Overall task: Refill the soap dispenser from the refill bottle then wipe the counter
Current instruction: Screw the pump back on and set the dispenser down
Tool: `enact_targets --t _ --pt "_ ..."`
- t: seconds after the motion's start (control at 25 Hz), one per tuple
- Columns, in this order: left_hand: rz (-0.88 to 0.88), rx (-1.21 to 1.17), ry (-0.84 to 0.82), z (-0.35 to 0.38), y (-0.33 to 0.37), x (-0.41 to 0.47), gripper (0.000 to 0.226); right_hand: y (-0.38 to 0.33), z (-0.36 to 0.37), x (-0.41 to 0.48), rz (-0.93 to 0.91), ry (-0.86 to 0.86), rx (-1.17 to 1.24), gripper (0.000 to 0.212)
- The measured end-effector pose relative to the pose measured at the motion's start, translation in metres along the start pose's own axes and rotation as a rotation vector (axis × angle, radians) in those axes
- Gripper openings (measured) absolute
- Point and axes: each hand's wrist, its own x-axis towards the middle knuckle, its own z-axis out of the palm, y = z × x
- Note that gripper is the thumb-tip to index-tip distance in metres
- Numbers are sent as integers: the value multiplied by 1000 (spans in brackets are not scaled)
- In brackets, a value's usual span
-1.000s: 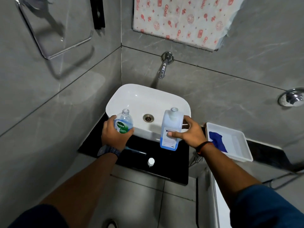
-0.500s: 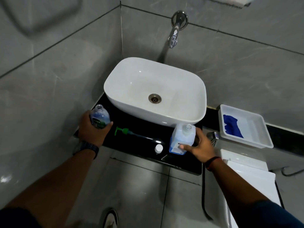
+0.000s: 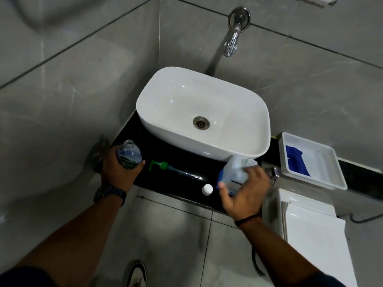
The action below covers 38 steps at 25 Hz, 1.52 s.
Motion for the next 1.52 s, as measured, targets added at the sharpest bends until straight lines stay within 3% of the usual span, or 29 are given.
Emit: enact_targets --t 0.08,0.16,0.24,0.32,0.4,0.52,0.68,0.84,1.0,1.16,1.52 --pt "-17 -9 17 -1 3 -4 70 -36 31 -2 -103 -111 151 44" --pt "-25 -14 14 -2 5 -6 71 -65 66 4 -136 -368 218 31" --pt "-15 -16 -2 -3 8 -4 71 -80 98 13 -126 -708 166 31" --pt "4 -12 -11 -5 8 -2 70 -87 128 23 -97 -923 43 40" --pt "17 9 -2 -4 9 -2 72 -90 150 27 -82 -1027 -61 45" --pt "0 14 4 -4 9 0 73 -92 170 26 -97 -1072 -146 30" --pt "-3 -23 -17 -9 12 3 69 -111 161 39 -7 -884 44 24" --pt "-27 -10 30 -16 30 5 73 -161 119 84 -4 -391 423 23" --pt "48 19 95 -25 74 4 78 -197 60 146 309 -152 874 17" --pt "118 41 104 -32 112 5 78 -208 16 182 346 -98 1072 22" --pt "247 11 128 -28 174 -7 71 -185 -14 194 282 -120 1010 22"
